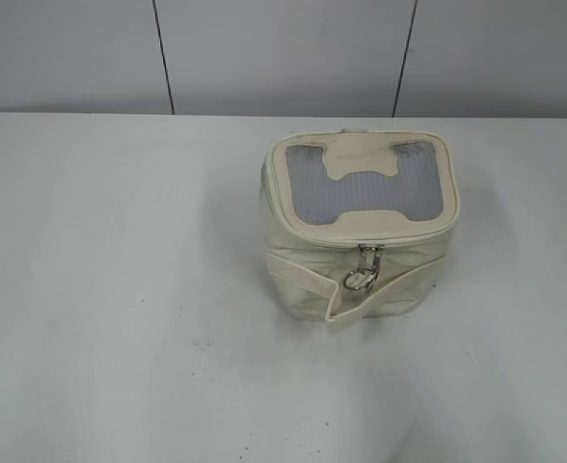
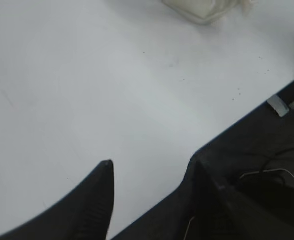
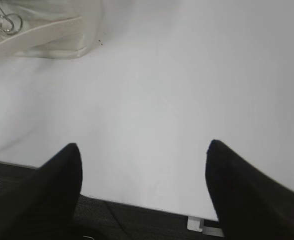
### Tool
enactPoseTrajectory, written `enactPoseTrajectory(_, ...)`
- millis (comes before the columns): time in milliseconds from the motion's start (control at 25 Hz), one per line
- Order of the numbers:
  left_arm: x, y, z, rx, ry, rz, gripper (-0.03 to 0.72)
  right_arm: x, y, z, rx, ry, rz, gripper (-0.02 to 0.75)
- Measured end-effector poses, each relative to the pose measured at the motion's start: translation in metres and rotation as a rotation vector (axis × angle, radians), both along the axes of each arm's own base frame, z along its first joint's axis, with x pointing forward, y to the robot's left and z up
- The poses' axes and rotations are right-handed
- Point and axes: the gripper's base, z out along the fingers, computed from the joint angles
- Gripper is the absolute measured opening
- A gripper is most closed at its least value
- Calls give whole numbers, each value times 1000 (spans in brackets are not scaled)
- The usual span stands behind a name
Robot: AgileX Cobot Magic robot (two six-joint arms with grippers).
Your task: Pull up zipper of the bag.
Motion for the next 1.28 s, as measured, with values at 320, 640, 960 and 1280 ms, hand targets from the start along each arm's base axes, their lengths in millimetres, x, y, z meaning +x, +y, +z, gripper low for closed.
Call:
enactPoseTrajectory(320, -23, 17, -6, -137, -186, 0, 389, 3, 1, -3, 1, -18, 10, 573)
enactPoseTrajectory(640, -23, 17, -6, -138, -187, 0, 386, 3, 1, -3, -4, -19, 14, 573)
enactPoseTrajectory(960, -23, 17, -6, -138, -187, 0, 371, 3, 1, -3, -4, -19, 14, 573)
enactPoseTrajectory(1280, -23, 17, -6, -134, -192, 54, 349, 3, 0, -3, -4, -19, -29, 573)
